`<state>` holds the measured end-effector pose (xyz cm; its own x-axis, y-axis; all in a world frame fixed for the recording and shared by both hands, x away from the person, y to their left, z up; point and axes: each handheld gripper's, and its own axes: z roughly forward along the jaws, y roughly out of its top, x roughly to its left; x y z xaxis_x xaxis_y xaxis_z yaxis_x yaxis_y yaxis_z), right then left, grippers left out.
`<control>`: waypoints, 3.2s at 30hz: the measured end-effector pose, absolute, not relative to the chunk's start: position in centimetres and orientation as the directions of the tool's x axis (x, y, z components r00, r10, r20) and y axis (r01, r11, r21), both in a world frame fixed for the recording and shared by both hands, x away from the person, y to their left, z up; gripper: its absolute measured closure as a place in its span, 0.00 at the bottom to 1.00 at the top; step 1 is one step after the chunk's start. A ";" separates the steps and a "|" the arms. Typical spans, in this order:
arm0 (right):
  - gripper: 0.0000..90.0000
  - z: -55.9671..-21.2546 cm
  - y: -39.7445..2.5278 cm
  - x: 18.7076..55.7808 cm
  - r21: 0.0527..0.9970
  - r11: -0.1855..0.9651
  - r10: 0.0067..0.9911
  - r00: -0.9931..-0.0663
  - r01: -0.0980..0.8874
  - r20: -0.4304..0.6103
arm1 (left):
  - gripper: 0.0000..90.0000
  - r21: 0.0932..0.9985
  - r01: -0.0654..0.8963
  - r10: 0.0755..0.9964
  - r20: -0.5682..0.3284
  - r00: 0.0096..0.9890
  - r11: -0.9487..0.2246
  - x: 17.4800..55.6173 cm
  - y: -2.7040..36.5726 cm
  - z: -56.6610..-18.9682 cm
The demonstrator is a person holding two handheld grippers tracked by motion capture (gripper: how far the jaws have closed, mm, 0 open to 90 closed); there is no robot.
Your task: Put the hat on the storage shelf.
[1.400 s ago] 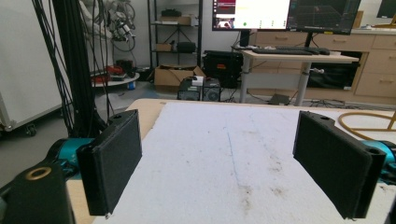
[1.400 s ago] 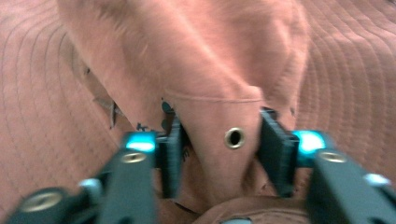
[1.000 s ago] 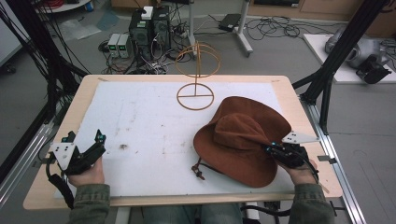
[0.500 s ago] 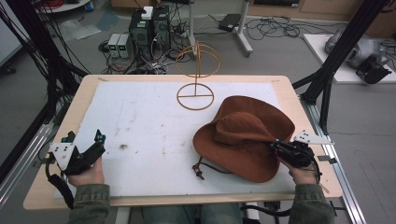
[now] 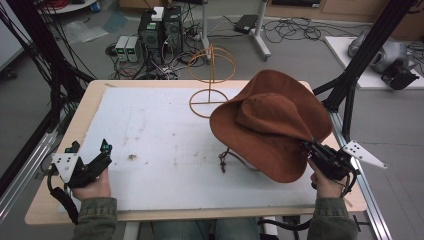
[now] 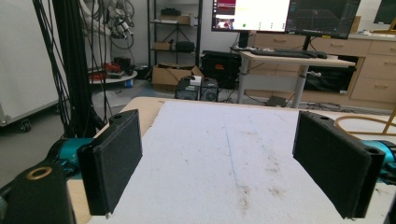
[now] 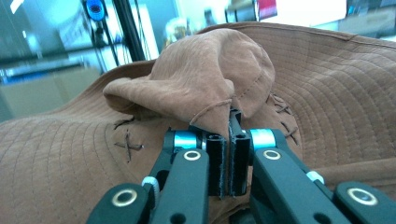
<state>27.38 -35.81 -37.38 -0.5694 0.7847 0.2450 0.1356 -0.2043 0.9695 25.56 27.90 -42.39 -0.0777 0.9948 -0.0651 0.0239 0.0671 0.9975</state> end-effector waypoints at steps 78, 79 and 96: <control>0.99 -25.8 -15.6 46.8 0.982 -0.187 0.845 -0.507 0.022 0.172 | 0.18 0.992 0.019 0.992 -0.126 -0.018 0.127 26.9 27.6 -42.7; 0.99 -25.8 -15.6 46.8 0.982 -0.187 0.845 -0.507 0.022 0.172 | 0.18 0.992 0.021 0.992 -0.123 -0.013 0.123 26.9 27.6 -42.6; 0.97 -27.6 -15.4 47.1 0.985 -0.168 0.865 -0.474 0.042 0.168 | 0.18 0.991 0.021 0.991 -0.133 -0.014 0.134 26.8 27.6 -42.7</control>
<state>47.13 -15.36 -27.56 -0.4735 0.8647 0.1676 0.0419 -0.1679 0.9849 26.76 27.58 -42.67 -0.0141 0.9910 -0.1334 0.0211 0.1337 0.9908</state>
